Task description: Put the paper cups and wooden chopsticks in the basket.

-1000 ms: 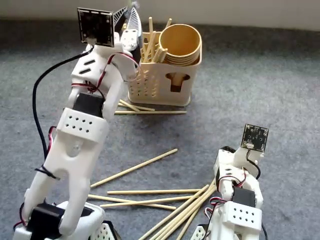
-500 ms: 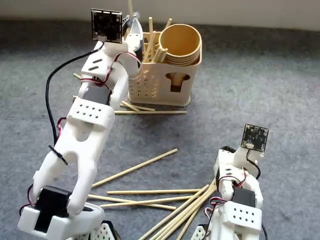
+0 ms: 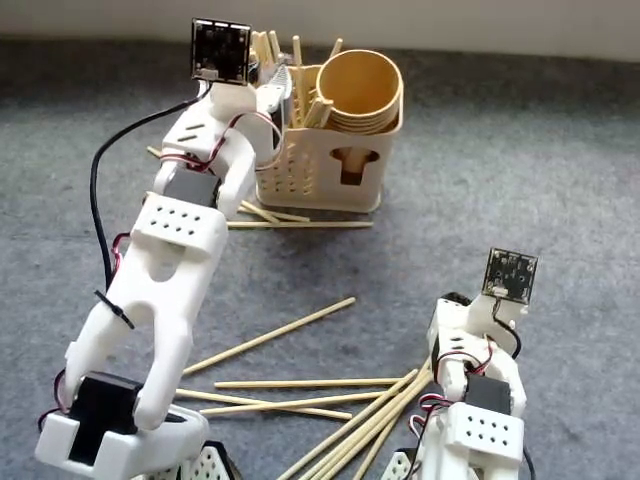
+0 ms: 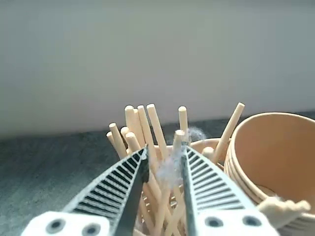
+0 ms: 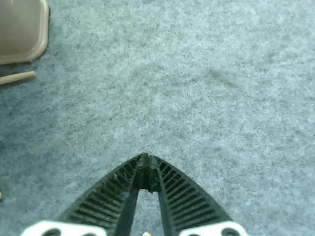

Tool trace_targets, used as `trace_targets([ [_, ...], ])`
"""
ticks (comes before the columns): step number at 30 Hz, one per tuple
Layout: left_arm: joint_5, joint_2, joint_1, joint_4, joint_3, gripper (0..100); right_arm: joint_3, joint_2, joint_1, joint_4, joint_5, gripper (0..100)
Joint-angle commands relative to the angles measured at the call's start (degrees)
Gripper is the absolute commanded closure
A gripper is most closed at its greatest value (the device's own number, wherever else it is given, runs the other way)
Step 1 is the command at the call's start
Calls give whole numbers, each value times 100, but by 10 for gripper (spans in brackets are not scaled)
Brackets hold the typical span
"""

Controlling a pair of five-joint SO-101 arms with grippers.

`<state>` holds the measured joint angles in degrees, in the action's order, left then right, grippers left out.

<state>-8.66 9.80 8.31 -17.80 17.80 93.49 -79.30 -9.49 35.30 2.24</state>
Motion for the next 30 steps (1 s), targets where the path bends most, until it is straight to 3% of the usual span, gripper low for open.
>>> trace_targets([
  [1, -44, 75, -66, -316, -268, 872, -92, -75, -13, -154, -35, 992],
  [23, -26, 2360, -13, -2690, -365, 870, -66, -66, -13, -576, -44, 992],
  [30, 88, 2949, 365, -3727, -356, 870, -66, -66, -22, -576, -53, 992],
])
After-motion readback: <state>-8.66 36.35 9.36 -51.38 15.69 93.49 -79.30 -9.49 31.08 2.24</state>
